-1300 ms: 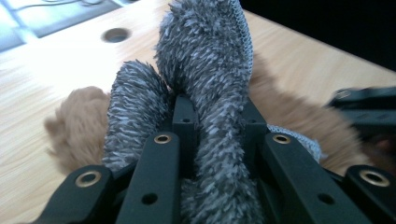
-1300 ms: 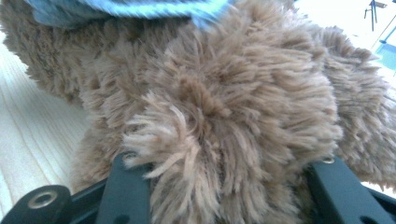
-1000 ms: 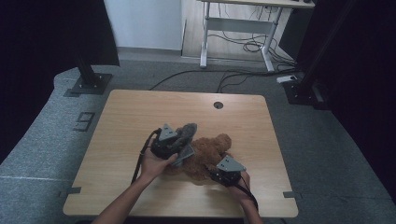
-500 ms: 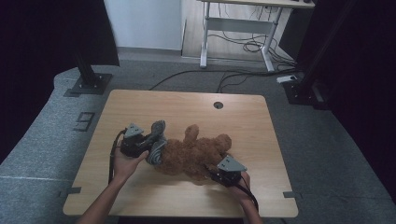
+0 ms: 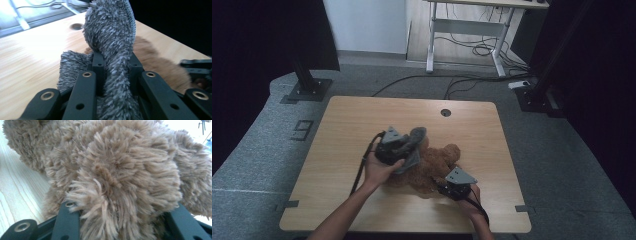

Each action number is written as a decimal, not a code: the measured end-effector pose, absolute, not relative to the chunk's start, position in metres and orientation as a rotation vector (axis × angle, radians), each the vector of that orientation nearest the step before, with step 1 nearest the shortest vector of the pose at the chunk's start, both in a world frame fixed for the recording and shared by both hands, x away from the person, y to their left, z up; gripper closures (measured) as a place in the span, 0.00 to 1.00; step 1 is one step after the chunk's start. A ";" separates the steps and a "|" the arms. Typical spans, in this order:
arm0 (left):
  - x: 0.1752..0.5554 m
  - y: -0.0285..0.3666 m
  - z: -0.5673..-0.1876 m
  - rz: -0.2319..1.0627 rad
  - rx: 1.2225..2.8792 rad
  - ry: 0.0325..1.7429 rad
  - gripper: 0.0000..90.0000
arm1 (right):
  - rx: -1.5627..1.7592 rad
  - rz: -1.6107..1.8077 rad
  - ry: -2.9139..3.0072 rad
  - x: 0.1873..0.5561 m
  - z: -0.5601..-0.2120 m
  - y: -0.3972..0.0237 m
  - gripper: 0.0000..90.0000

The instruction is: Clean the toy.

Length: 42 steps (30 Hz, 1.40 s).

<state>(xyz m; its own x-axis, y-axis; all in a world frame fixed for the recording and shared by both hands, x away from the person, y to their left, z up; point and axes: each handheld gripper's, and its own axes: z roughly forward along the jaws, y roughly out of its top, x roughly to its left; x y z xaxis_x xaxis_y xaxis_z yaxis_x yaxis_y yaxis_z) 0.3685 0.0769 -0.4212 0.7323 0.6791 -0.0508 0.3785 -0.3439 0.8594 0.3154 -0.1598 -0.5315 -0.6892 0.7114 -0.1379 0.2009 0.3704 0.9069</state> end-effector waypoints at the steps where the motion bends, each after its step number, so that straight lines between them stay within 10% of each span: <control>1: 0.368 0.067 -0.420 0.391 1.984 0.787 0.83 | 0.785 1.296 2.118 0.315 -0.532 -0.160 0.59; 13: 0.371 0.008 -0.437 0.349 2.088 0.715 0.83 | 0.786 1.303 2.123 0.315 -0.532 -0.161 0.58; 42: 0.362 0.175 -0.455 0.477 1.920 0.999 0.83 | 0.813 1.320 2.124 0.317 -0.532 -0.161 0.58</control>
